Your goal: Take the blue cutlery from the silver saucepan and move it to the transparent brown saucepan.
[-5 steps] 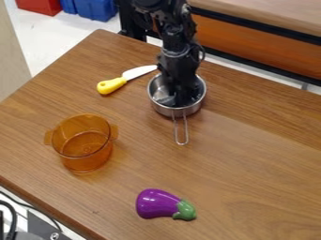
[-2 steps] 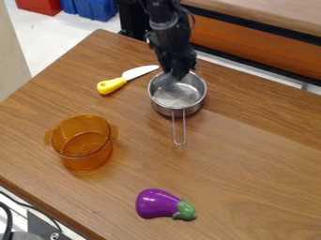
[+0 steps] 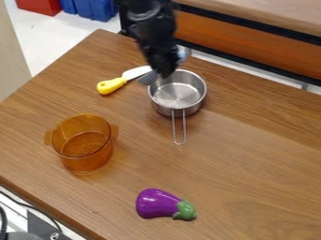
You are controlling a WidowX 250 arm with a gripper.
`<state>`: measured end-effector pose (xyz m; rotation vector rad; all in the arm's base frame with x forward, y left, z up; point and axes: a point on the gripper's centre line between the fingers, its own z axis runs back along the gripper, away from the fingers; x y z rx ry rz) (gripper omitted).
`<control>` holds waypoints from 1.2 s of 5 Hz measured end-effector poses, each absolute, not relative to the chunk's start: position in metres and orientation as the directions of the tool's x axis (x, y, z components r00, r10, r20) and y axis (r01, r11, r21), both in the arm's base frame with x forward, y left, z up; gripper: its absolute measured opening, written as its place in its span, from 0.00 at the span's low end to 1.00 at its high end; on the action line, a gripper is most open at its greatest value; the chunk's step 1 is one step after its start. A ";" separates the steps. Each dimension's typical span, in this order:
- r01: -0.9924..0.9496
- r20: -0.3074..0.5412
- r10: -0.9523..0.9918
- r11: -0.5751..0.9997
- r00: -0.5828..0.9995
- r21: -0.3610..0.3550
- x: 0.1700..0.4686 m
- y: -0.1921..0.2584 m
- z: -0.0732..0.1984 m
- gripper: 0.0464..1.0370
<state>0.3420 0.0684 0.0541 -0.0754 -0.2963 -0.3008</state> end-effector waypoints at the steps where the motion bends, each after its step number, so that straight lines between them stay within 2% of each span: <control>1: 0.380 0.269 -0.362 0.925 0.893 -0.017 0.306 0.087 0.046 0.26; 3: 0.484 0.155 -0.478 0.875 0.865 -0.001 0.260 0.123 0.032 0.26; 4: 0.508 0.123 -0.505 0.861 0.854 0.010 0.249 0.132 0.027 0.26; 5: 0.541 0.138 -0.534 0.841 0.834 -0.017 0.235 0.127 0.022 0.26; 6: 0.510 0.195 -0.499 0.860 0.844 -0.004 0.228 0.120 0.020 0.26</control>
